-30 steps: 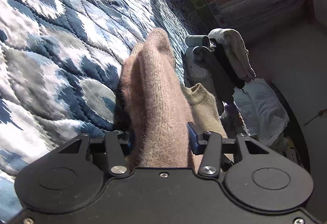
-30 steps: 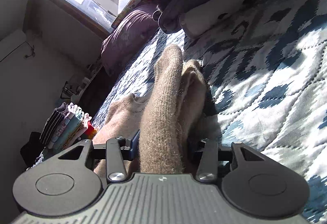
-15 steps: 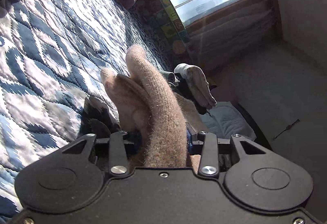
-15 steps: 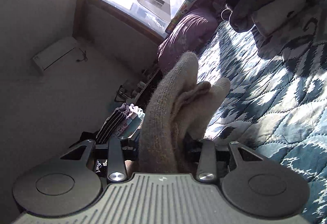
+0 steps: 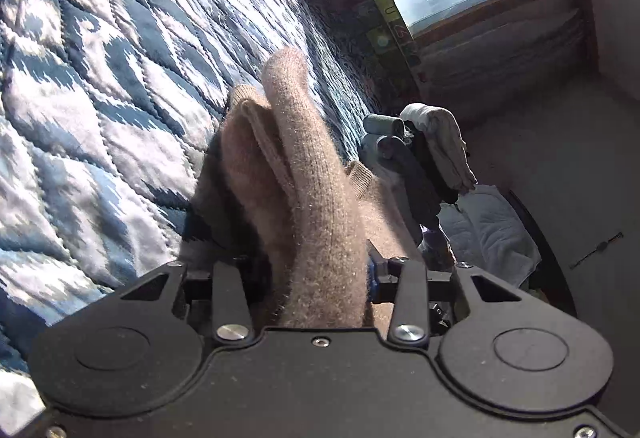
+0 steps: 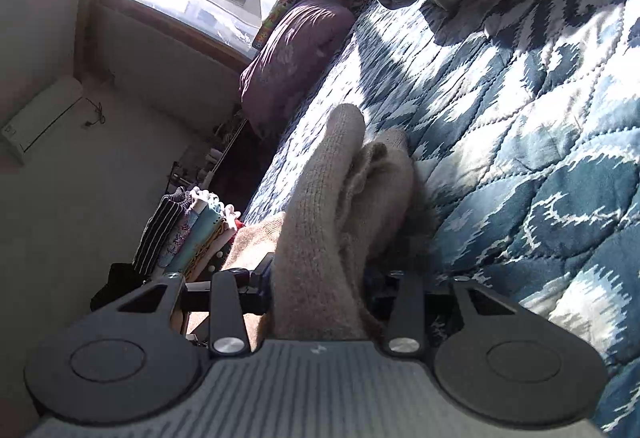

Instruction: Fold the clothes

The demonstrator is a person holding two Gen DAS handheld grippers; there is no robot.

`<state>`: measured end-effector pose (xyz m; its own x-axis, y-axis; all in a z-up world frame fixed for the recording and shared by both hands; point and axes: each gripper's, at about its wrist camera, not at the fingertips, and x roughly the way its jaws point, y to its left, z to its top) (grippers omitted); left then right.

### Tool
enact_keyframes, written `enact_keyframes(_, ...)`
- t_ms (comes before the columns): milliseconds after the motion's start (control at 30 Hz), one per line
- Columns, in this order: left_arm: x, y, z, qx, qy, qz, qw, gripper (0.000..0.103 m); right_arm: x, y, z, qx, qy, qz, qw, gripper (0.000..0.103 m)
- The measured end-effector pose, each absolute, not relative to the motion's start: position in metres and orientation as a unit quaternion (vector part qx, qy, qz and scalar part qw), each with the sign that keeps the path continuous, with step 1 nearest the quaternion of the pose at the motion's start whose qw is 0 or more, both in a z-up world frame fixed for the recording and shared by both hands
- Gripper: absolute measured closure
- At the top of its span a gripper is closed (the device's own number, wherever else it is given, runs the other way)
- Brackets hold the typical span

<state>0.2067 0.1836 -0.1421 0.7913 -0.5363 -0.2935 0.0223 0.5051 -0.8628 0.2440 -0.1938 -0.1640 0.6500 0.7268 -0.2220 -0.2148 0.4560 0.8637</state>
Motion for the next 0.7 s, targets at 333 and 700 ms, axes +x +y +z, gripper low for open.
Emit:
enact_keyframes(333,0.098,0.260,-0.031,-0.505,0.094,-0.171,0.841,0.067,0.235,-0.107,-0.052,0.446,0.222,0.467,0.731,0.062)
enact_keyframes(700,0.022,0.424,0.103,-0.444,-0.092,-0.064,0.889,0.067,0.299,0.135,0.083,0.466,0.195,0.636,0.583,0.062)
